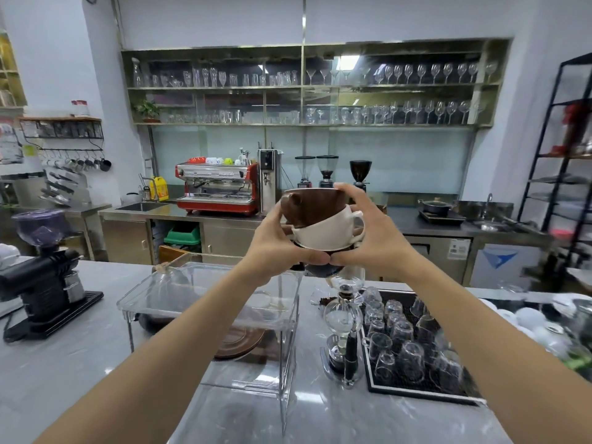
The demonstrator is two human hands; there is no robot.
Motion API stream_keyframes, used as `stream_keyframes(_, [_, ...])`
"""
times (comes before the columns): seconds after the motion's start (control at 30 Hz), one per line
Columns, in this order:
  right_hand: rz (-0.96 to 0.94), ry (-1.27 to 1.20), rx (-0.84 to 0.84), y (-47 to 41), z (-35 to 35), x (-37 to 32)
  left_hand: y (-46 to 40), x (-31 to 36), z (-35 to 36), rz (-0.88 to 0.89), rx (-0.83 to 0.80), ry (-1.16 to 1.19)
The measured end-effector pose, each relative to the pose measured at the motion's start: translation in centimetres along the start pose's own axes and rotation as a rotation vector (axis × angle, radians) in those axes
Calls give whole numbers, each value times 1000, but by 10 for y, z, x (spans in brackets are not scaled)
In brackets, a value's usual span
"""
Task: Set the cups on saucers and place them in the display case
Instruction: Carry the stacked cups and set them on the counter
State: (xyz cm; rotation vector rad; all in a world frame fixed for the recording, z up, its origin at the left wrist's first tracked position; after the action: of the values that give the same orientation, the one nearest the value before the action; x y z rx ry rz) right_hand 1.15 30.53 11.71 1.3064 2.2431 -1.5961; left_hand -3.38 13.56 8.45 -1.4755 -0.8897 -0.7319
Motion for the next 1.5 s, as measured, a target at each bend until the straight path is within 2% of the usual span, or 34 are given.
stream_keyframes(0.13, [32, 11, 33, 19, -28, 14, 9, 2, 34, 20, -67, 25])
stream_keyframes(0.37, [73, 105, 49, 51, -56, 39, 27, -16, 82, -45, -181, 51])
stream_keyframes(0.67, [114, 94, 70, 93, -51, 63, 61, -48, 102, -172, -66, 137])
stream_keyframes(0.8, [148, 34, 47, 114, -39, 78, 76, -70, 103, -172, -31, 81])
stream_keyframes(1.17, [294, -6, -68, 188, 17, 140, 140, -157, 104, -322, 17, -6])
stream_keyframes(1.5, [387, -96, -96, 234, 57, 170, 178, -214, 97, -422, 38, -35])
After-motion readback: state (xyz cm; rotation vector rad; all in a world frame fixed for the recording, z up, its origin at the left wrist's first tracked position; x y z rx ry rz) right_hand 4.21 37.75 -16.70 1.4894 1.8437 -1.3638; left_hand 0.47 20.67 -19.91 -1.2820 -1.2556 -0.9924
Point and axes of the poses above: each hand's wrist, its own y-axis away from the middle knuckle, its own z-axis out of the palm, x = y × z, the point moved 7 cm from there along -y, towards the middle knuckle, and after that the axes turned 11 degrees about x, right-handed, at the moved point
